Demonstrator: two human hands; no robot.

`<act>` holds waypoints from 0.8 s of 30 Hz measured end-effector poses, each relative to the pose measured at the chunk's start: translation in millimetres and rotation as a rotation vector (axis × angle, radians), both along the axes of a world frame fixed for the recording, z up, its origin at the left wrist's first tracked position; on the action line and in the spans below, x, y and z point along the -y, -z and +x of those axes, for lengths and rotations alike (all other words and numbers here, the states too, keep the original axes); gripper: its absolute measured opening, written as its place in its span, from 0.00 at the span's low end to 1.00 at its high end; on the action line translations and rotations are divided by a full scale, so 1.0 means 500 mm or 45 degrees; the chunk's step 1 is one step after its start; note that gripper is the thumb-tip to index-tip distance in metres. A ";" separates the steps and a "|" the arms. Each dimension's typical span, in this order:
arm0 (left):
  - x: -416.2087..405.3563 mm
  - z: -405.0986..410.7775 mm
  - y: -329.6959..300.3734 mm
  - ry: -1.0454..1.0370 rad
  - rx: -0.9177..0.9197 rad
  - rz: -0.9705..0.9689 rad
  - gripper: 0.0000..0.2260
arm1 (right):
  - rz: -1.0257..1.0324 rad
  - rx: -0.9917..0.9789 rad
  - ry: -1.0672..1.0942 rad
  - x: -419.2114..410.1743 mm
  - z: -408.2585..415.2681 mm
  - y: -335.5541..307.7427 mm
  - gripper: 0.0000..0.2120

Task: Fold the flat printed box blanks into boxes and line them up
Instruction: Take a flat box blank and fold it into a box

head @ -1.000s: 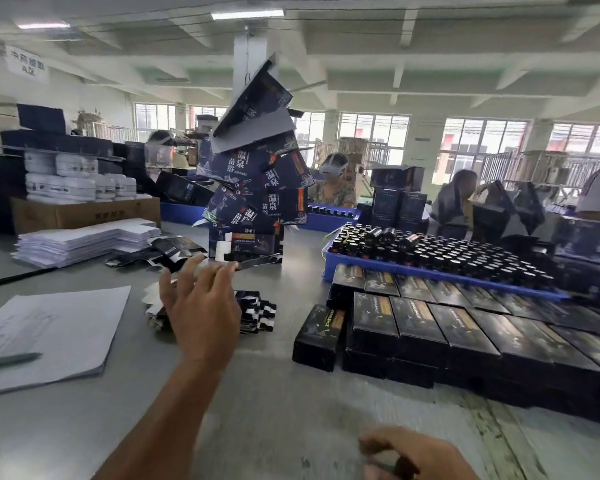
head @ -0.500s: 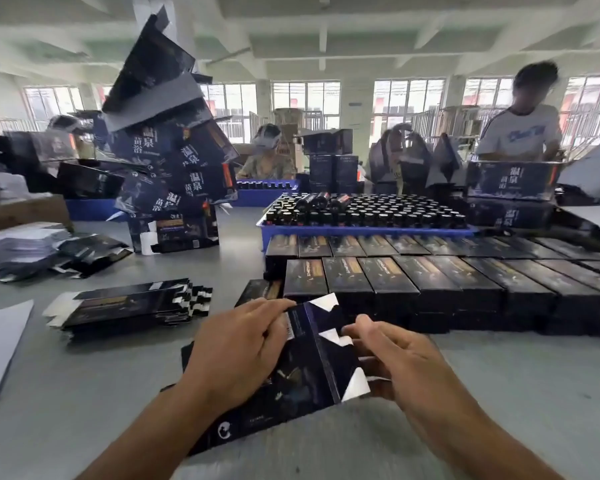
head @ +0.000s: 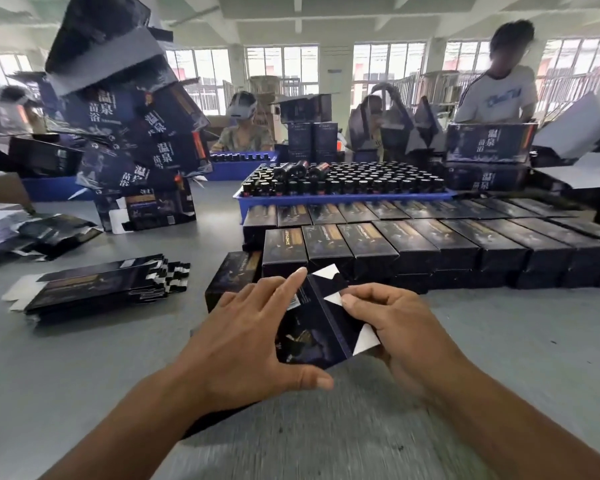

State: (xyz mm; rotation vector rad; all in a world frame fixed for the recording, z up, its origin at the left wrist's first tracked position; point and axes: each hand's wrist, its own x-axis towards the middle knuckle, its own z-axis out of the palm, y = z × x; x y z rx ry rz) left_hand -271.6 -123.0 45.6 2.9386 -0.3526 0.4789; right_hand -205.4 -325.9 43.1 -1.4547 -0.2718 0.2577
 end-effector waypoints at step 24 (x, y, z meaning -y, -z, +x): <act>0.022 -0.004 -0.021 -0.145 0.561 0.269 0.41 | 0.235 -0.339 -0.267 0.008 -0.004 -0.024 0.12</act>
